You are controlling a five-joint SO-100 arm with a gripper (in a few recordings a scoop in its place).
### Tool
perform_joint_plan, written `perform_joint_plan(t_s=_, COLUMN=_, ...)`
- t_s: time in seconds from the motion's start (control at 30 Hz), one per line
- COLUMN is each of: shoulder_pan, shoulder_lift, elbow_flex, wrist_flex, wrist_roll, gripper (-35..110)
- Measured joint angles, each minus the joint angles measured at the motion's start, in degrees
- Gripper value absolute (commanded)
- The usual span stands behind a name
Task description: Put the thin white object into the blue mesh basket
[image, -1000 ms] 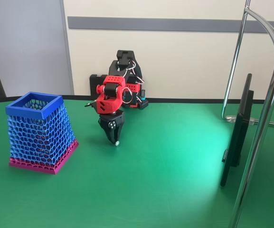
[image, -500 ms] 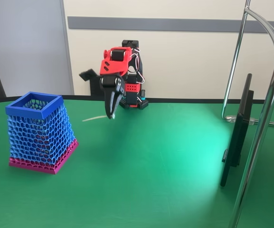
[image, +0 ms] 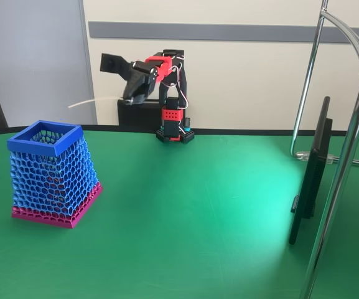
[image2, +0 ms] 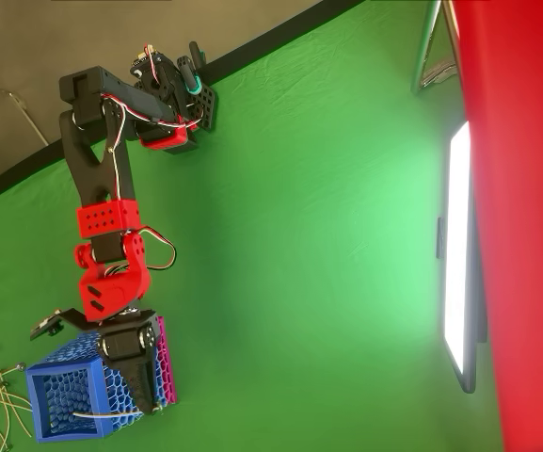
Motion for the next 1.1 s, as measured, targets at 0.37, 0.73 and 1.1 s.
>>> perform_joint_plan(t_s=0.37, shoulder_pan=11.25, shoulder_lift=-3.34, elbow_flex=-4.48, wrist_flex=-2.37, wrist_roll=15.64, gripper=1)
perform_joint_plan(t_s=0.73, shoulder_pan=16.96, shoulder_lift=-11.87, elbow_flex=-14.68, wrist_flex=0.0, wrist_roll=31.82, gripper=4)
perform_joint_plan(t_s=1.1, shoulder_pan=18.54, shoulder_lift=-17.14, elbow_flex=-20.04, wrist_flex=9.4, wrist_roll=50.01, gripper=5)
